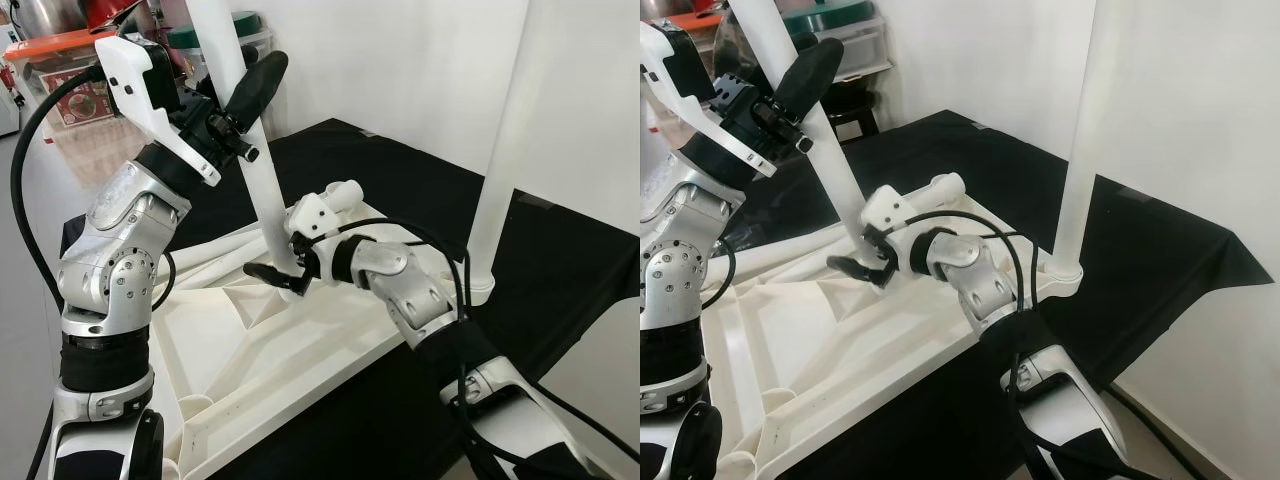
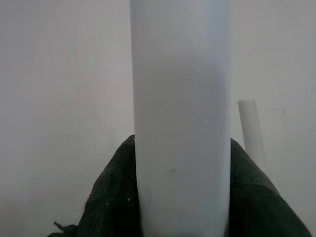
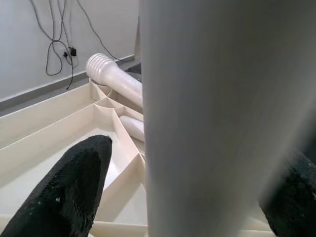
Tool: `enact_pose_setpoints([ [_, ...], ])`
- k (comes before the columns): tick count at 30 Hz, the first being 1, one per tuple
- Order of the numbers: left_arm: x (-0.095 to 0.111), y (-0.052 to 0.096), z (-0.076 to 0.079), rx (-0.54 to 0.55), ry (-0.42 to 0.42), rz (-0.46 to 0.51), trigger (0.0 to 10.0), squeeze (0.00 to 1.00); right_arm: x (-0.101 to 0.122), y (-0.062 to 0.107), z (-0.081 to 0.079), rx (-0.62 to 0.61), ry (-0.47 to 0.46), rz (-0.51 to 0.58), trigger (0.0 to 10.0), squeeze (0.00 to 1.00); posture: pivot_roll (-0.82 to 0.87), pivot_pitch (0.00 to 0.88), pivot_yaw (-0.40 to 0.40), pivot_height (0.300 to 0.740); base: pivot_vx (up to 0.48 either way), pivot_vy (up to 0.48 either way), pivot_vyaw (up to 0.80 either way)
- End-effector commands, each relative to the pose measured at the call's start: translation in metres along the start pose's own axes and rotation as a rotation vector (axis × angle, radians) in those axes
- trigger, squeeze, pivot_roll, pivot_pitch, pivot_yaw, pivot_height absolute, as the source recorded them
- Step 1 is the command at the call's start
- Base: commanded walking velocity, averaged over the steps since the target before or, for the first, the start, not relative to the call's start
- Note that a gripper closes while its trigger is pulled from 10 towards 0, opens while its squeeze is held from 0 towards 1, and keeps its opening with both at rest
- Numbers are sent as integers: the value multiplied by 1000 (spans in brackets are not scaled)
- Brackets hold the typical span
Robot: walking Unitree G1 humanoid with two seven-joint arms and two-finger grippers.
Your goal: Building children table
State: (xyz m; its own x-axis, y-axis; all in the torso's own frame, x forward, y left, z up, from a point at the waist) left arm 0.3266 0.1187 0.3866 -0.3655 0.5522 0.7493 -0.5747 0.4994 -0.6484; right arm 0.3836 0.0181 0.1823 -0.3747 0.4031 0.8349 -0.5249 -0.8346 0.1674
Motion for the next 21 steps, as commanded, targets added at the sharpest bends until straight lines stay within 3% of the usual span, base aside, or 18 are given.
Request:
enact_pose_setpoints([
  [1,4,-5,8,-41,-3,14,0,0,3,-8,-4,5,0,-1,10000,0,-54,0,86,740,0,0,0],
  [3,-4,-7,13,-72,-4,-19,0,0,8,-17,-6,-5,-39,11,10000,0,-50,0,89,740,0,0,0],
  [15,-5,-8,22,-111,19,-19,0,0,16,-27,-1,-55,-92,22,10000,0,-48,0,88,740,0,0,0],
  [16,-6,-8,23,-112,20,-18,0,0,17,-28,0,-61,-106,30,1373,0,-49,0,86,740,0,0,0],
  [17,-5,-8,23,-113,21,-15,0,0,17,-28,2,-69,-110,35,0,0,-51,0,86,740,0,0,0],
  [21,-2,-9,23,-113,24,-2,0,0,15,-27,4,-89,-109,43,0,0,-53,0,86,740,0,0,0],
])
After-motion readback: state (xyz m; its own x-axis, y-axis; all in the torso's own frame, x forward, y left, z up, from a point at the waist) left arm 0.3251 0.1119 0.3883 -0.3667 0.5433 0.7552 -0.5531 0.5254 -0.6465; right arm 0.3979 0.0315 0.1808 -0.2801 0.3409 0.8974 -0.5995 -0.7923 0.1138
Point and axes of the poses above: a point about 5 cm out from each wrist's last joint towards the gripper, its own y axis pointing back from the gripper into the wrist, its own x axis along the axis of the wrist's last joint, z = x × y, the point moved 5 cm from there along -y, pointing out of the wrist towards the gripper, and after that the axes turned 15 degrees about y, right-handed, at the moved point
